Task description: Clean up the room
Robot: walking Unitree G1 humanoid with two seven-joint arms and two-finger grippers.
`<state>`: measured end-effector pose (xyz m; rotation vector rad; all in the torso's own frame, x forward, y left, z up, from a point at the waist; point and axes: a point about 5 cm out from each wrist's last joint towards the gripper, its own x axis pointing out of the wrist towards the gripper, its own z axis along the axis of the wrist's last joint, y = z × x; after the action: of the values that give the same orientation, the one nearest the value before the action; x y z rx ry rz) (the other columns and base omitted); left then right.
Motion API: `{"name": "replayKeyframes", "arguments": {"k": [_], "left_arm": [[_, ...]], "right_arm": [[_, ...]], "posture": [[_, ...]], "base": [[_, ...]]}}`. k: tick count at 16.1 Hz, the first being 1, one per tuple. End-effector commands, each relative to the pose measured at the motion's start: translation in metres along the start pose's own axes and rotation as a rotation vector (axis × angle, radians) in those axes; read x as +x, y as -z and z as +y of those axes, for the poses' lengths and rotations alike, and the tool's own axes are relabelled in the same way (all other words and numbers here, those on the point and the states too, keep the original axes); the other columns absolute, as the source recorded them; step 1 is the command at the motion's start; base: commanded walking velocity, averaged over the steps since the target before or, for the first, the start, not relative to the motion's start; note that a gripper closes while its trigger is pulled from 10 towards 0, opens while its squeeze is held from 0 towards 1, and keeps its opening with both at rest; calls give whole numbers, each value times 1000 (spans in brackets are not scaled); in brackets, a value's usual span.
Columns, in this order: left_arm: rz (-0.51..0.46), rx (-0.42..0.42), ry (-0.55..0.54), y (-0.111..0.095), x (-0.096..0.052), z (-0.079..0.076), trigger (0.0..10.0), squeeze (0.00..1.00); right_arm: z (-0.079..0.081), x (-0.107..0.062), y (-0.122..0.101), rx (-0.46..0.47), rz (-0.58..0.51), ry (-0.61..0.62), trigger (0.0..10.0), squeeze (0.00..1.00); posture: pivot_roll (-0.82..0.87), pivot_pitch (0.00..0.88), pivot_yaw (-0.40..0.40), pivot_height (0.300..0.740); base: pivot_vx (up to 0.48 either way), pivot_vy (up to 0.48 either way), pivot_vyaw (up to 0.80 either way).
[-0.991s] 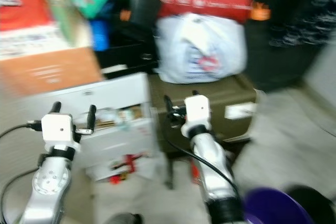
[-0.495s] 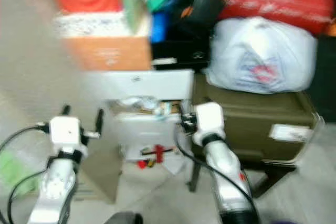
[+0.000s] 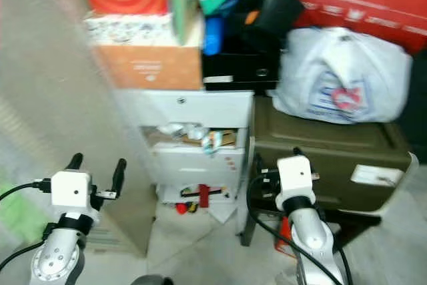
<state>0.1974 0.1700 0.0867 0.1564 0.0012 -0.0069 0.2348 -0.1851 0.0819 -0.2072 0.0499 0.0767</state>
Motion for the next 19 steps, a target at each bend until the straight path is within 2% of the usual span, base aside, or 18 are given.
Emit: {"name": "replayKeyframes", "arguments": {"k": [1, 5, 10, 15, 19], "left_arm": [[2, 6, 9, 0, 0, 1, 10000, 0], [3, -1, 21, -2, 0, -1, 10000, 0], [44, -9, 23, 4, -11, 0, 10000, 0], [28, -14, 14, 2, -4, -3, 10000, 0], [23, -17, 6, 2, -3, -4, 10000, 0]], "right_arm": [[6, 5, -9, 2, -30, -18, 10000, 0], [8, 6, -12, 5, -32, -22, 10000, 0], [7, 6, -12, -7, -33, -28, 10000, 0], [9, 20, -19, -10, -61, -52, 10000, 0], [10, 22, -20, -7, -66, -66, 10000, 0]], "posture": [[-9, 0, 26, 740], [-11, 0, 30, 740], [-10, 0, 31, 740], [-11, 0, 24, 740], [-9, 0, 17, 740]], "base": [[0, 0, 800], [0, 0, 800], [0, 0, 800], [0, 0, 800], [0, 0, 800]]}}
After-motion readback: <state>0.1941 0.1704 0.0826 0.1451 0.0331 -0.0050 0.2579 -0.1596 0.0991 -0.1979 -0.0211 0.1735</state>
